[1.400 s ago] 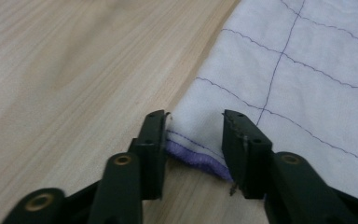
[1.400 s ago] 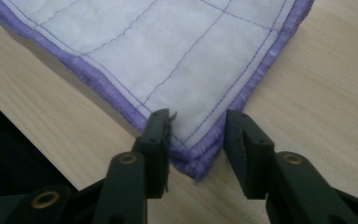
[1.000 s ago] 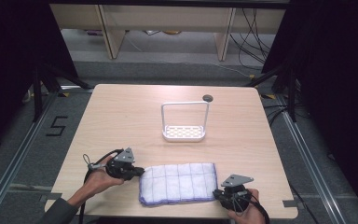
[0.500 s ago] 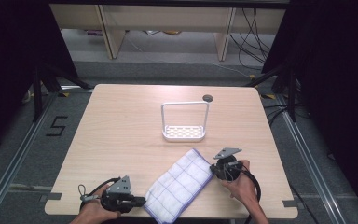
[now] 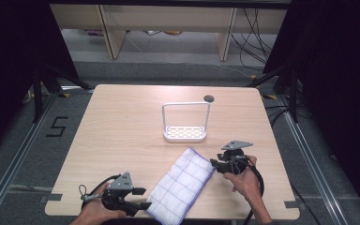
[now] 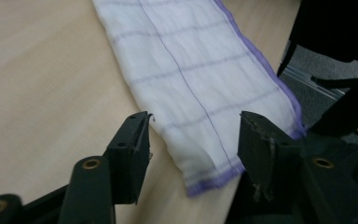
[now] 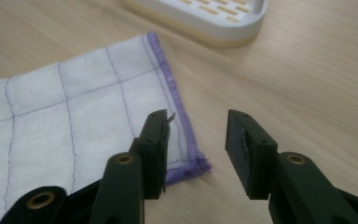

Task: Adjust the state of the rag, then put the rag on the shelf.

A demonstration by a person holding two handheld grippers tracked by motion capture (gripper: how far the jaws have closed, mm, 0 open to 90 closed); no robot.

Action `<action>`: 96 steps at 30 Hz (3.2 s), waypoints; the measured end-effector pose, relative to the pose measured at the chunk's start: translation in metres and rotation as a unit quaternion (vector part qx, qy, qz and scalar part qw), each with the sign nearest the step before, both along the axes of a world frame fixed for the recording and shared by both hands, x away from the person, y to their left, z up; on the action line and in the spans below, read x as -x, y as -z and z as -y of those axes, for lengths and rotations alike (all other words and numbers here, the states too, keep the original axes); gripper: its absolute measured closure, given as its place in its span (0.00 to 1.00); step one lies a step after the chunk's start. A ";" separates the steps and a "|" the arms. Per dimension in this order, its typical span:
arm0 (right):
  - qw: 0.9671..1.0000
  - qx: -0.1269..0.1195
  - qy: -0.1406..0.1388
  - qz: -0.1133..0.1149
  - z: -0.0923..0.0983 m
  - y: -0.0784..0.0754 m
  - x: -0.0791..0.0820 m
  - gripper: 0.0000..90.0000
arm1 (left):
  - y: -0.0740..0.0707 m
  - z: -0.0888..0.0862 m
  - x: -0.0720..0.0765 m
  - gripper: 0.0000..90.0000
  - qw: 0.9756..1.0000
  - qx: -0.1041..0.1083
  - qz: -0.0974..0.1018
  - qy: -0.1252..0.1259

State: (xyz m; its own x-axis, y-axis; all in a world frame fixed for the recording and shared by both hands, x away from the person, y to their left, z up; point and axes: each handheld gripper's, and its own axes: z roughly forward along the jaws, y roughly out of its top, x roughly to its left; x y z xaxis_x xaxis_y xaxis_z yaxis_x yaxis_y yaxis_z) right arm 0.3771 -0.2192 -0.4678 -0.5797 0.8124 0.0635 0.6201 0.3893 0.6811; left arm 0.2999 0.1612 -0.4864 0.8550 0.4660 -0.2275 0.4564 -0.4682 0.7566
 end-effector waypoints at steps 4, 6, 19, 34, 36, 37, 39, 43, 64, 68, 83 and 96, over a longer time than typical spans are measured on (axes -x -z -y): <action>0.999 -0.009 0.035 0.006 0.009 -0.005 0.002 0.60 | -0.012 0.007 -0.030 0.42 1.000 0.008 0.001 -0.018; 0.999 -0.013 0.045 -0.004 0.010 -0.004 0.004 0.58 | -0.017 0.014 -0.046 0.42 1.000 0.007 0.010 -0.026; 0.998 -0.011 0.061 -0.021 0.006 0.010 0.010 0.51 | -0.015 0.086 -0.126 0.41 1.000 -0.017 -0.011 -0.021; 0.998 -0.011 0.060 -0.027 0.007 0.018 0.009 0.49 | 0.007 0.125 -0.162 0.50 0.999 -0.031 -0.027 -0.029; 0.998 -0.011 0.054 -0.030 0.007 0.019 0.009 0.49 | 0.008 0.130 -0.163 0.50 0.999 -0.033 -0.026 -0.027; 0.998 -0.007 0.052 -0.023 0.007 0.020 0.008 0.49 | 0.007 0.132 -0.164 0.51 0.999 -0.035 -0.028 -0.024; 0.999 -0.009 0.044 -0.022 0.005 0.022 0.007 0.49 | 0.006 0.137 -0.166 0.52 0.999 -0.038 -0.025 -0.018; 0.999 -0.001 0.048 -0.026 0.004 0.022 0.007 0.49 | 0.006 0.144 -0.168 0.55 0.998 -0.048 -0.024 -0.015; 0.999 0.019 0.037 -0.033 -0.006 0.033 -0.003 0.54 | 0.012 0.157 -0.174 0.89 0.996 -0.088 -0.017 0.001; 0.999 0.009 0.023 -0.037 -0.010 0.032 0.001 0.76 | 0.011 0.158 -0.172 0.94 0.996 -0.091 -0.010 0.006; 1.000 0.004 -0.013 0.012 -0.014 0.010 0.005 0.96 | -0.022 0.132 -0.158 0.96 0.999 -0.034 0.015 0.002; 0.996 -0.015 -0.037 0.075 -0.021 -0.039 0.021 0.97 | -0.080 0.102 -0.134 0.96 0.998 0.005 0.060 0.014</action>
State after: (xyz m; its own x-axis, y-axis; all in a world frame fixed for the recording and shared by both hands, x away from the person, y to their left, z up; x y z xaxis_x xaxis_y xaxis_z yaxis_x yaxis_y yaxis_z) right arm 0.3561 -0.1979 -0.4289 -0.6421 0.7666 -0.0045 0.4810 0.4074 0.7763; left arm 0.4343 0.0589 -0.4062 0.8888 0.4405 -0.1269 0.3492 -0.4712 0.8100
